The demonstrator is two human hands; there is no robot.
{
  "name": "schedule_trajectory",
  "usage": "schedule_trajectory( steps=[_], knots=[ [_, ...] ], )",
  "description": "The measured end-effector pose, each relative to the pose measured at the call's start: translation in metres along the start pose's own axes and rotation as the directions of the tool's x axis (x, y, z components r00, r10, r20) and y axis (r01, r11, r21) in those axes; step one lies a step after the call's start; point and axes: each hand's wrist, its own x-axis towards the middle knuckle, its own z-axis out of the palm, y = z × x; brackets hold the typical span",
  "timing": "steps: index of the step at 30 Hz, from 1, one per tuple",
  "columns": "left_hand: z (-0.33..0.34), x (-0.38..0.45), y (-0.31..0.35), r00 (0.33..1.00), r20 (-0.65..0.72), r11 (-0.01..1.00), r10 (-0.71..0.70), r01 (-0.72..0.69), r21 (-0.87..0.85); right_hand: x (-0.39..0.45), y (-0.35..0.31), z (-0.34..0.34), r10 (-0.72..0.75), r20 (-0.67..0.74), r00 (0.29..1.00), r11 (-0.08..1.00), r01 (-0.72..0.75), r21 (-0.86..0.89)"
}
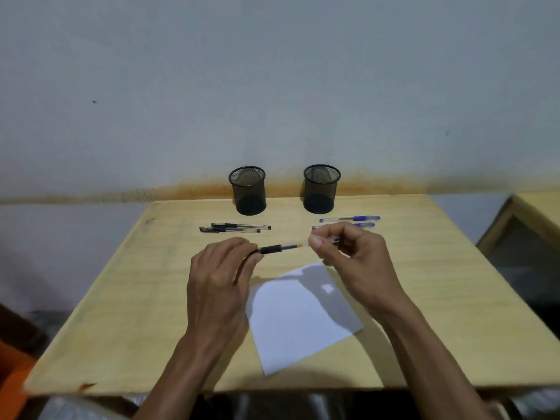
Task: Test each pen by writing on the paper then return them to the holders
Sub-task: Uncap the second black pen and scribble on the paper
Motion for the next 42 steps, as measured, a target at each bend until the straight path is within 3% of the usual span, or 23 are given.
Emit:
schedule_trajectory(
  steps=[4,7,15,19,24,28,35,39,42],
  knots=[
    [0.008,0.003,0.026,0.995,0.079,0.988,0.069,-0.057,-0.141,-0.017,0.007,0.004,0.102,0.007,0.995,0.984,-0.102,0.146],
    [0.011,0.003,0.037,0.986,0.162,0.967,0.050,-0.007,-0.255,-0.023,0.008,0.009,0.100,-0.010,0.995,0.979,-0.097,0.181],
    [-0.003,0.010,0.034,0.958,0.278,0.949,0.069,0.023,-0.315,-0.019,0.010,-0.007,-0.081,0.051,0.995,0.994,0.078,0.072],
    [-0.030,0.008,-0.021,0.946,0.260,0.949,-0.193,0.248,-0.197,-0.005,0.002,-0.051,-0.143,-0.192,0.971,0.975,0.172,0.143],
    [-0.026,-0.001,-0.066,0.885,0.312,0.925,-0.347,0.378,-0.043,-0.001,0.007,-0.029,-0.048,-0.100,0.994,0.993,0.058,0.102],
    [-0.013,-0.012,-0.090,0.829,0.431,0.934,-0.357,0.309,0.180,-0.011,0.026,0.008,0.028,-0.042,0.999,0.998,-0.025,0.066],
    [-0.010,-0.020,-0.114,0.831,0.367,0.898,-0.419,0.321,0.300,-0.022,0.041,0.036,0.125,-0.062,0.990,0.991,-0.122,0.053],
    [-0.011,-0.028,-0.116,0.825,0.346,0.891,-0.446,0.374,0.257,-0.026,0.045,0.040,0.170,-0.090,0.981,0.985,-0.165,0.056],
    [-0.014,-0.035,-0.098,0.893,0.243,0.924,-0.379,0.351,0.150,-0.026,0.043,0.039,0.186,-0.113,0.976,0.982,-0.180,0.062]
  ],
)
